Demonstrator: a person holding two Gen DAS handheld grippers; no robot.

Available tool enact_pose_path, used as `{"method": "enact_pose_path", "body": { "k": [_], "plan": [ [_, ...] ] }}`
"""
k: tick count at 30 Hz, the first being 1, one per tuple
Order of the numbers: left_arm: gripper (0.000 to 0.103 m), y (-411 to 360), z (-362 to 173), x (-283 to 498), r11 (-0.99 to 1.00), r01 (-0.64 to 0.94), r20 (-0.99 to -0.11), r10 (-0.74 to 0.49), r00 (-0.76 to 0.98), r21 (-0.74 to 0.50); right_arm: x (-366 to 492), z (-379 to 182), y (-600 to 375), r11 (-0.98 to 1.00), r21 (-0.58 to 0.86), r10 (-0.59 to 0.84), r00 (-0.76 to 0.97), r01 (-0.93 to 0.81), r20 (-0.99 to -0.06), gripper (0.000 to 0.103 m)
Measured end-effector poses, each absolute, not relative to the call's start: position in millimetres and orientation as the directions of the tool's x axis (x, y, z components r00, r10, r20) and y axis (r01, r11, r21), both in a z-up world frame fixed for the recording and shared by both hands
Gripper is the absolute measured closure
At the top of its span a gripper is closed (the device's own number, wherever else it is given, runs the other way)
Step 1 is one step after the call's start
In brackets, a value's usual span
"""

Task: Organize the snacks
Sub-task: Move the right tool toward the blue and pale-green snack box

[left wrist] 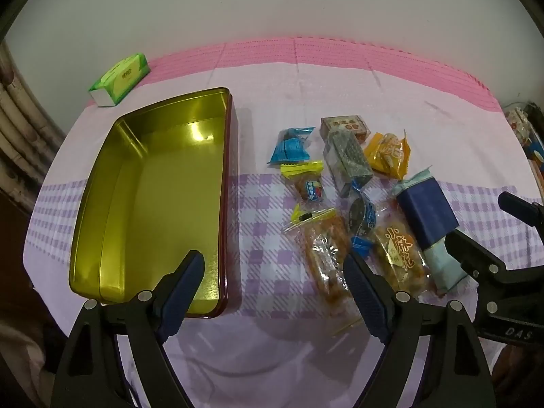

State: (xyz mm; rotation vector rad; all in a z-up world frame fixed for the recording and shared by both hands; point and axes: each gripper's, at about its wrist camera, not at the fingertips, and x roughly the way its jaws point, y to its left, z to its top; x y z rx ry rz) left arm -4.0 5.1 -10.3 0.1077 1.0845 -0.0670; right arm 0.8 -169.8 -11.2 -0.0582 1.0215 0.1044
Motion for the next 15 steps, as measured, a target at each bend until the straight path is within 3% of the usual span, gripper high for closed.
{"method": "enact_pose_path", "body": {
  "k": [15],
  "plan": [
    [0.019, 7.3, -10.6, -3.6, 0.993, 0.106, -0.89, 0.0, 0.456, 0.054, 2.5, -18.4, -176.6, 0.997, 0.01, 0.045, 0.496, -0.072, -0.867, 0.009]
  ]
}}
